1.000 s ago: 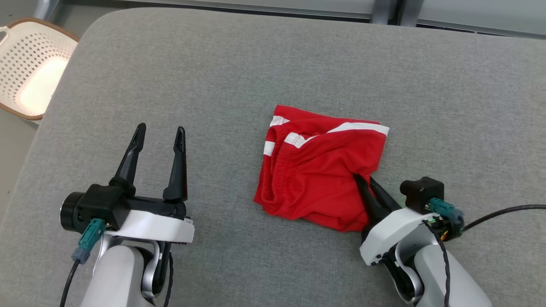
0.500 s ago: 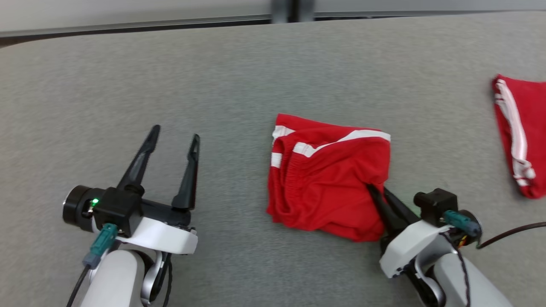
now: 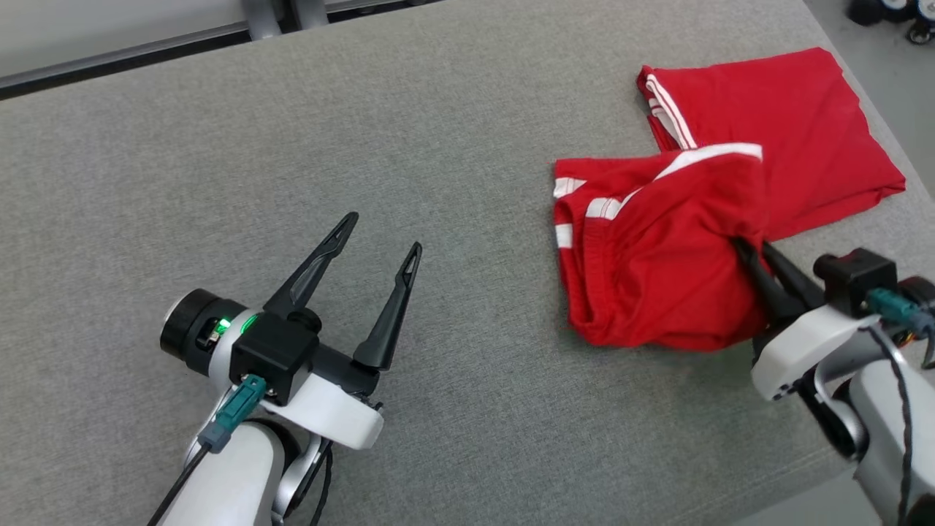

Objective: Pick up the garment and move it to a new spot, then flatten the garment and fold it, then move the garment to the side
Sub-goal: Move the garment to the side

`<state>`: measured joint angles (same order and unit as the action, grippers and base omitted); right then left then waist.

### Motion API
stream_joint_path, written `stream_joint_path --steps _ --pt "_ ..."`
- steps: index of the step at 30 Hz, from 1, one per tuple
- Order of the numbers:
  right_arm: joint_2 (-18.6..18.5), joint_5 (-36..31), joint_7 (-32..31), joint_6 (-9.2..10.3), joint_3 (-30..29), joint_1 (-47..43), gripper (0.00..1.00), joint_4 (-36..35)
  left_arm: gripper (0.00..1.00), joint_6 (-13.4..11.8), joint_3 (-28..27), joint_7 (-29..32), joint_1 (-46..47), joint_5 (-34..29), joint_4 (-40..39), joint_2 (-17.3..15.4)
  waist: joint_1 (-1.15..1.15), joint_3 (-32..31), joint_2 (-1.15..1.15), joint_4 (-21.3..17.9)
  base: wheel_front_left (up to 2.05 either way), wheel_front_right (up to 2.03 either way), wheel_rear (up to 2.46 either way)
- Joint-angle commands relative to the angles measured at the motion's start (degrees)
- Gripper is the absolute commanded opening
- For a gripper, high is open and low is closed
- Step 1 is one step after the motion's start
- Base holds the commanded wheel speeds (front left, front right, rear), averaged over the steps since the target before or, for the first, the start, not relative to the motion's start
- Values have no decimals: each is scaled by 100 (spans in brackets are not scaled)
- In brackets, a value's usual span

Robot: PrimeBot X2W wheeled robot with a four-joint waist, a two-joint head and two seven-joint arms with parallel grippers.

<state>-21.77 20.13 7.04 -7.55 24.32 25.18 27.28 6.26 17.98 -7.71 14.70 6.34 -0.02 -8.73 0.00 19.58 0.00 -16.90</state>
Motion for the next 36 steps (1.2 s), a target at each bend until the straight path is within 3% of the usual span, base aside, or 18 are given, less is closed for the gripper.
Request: stream_joint_path --steps 1,8,9,17,20,23,29,36 --pt "-166 53 -26 13 48 262 0 -34 100 22 19 38 154 -33 -69 -61 0 185 0 -138 0 0 0" --pt "-1104 80 -79 13 -22 1111 0 55 100 41 87 139 443 -72 -323 -160 0 694 0 80 0 0 0" --pt "-1393 123 -169 13 -49 1294 0 197 100 41 77 168 519 -95 -407 -223 0 870 0 178 0 0 0" --pt "-2115 251 -200 14 -228 1873 0 821 100 39 45 234 819 -164 -679 -395 0 1485 0 555 0 0 0" --pt "-2146 360 -184 14 -278 2065 0 1159 100 3 8 220 912 -189 -764 -431 0 1695 0 660 0 0 0" --pt "-2046 463 -284 14 -446 2234 100 1639 100 -24 -17 190 970 -180 -779 -446 0 1807 0 705 0 0 0" --pt "-1746 627 -144 13 -677 2073 100 2406 100 -65 4 62 984 -100 -595 -416 0 1686 0 681 0 0 0" --pt "-1514 1006 526 13 -991 1548 100 2536 100 -132 15 -65 733 27 -299 -367 0 1139 0 544 0 0 0"
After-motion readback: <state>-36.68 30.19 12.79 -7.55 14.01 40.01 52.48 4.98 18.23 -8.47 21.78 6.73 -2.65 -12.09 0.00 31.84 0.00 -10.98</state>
